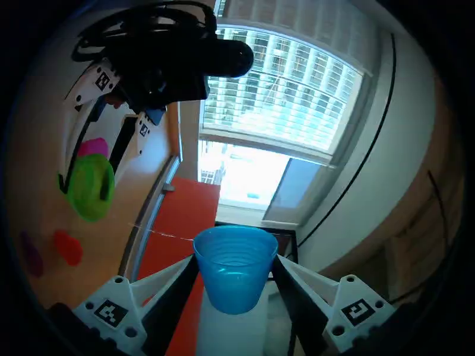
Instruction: Pour water
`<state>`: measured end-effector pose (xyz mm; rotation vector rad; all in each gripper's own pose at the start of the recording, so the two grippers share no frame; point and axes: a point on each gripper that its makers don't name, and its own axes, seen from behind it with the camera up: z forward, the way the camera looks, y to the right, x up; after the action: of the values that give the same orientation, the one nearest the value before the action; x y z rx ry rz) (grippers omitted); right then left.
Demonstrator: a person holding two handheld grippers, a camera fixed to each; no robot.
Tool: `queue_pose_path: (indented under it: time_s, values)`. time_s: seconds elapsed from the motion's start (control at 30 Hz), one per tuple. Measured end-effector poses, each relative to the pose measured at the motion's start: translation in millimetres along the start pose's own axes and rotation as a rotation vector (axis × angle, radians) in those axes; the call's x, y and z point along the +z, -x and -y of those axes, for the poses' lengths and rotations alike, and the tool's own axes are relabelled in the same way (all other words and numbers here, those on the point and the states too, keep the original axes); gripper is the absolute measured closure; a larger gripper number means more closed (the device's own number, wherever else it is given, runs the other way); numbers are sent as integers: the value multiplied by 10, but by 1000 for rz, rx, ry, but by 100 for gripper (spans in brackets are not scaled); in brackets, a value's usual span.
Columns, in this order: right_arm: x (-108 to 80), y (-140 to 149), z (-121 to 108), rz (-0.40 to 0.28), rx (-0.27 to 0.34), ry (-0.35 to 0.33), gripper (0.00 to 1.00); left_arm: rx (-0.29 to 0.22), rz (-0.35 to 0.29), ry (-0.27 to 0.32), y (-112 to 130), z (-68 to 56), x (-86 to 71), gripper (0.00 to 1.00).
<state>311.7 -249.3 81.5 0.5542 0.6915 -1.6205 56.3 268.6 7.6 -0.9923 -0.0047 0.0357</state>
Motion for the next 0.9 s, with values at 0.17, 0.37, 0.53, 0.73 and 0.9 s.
queue_pose_path:
  time_s: [0.17, 0.37, 0.53, 0.73, 0.9]
  values:
    - [12, -49, 21, -6, -9, -2, 12, -1, -3, -2, -6, 0, -6, 13]
    - [14, -66, 8, -10, 9, 1, 12, 0, -5, -4, -32, 8, -11, 13]
    - [11, -40, 3, -10, 75, 1, 12, 1, -10, -6, -49, 5, -22, 13]
    - [-13, 0, 46, -12, 232, -11, 12, 9, -13, -6, -78, -9, -45, 13]
    - [-44, -12, 55, -17, 384, -15, 12, 17, -18, -11, -109, -14, -67, 13]
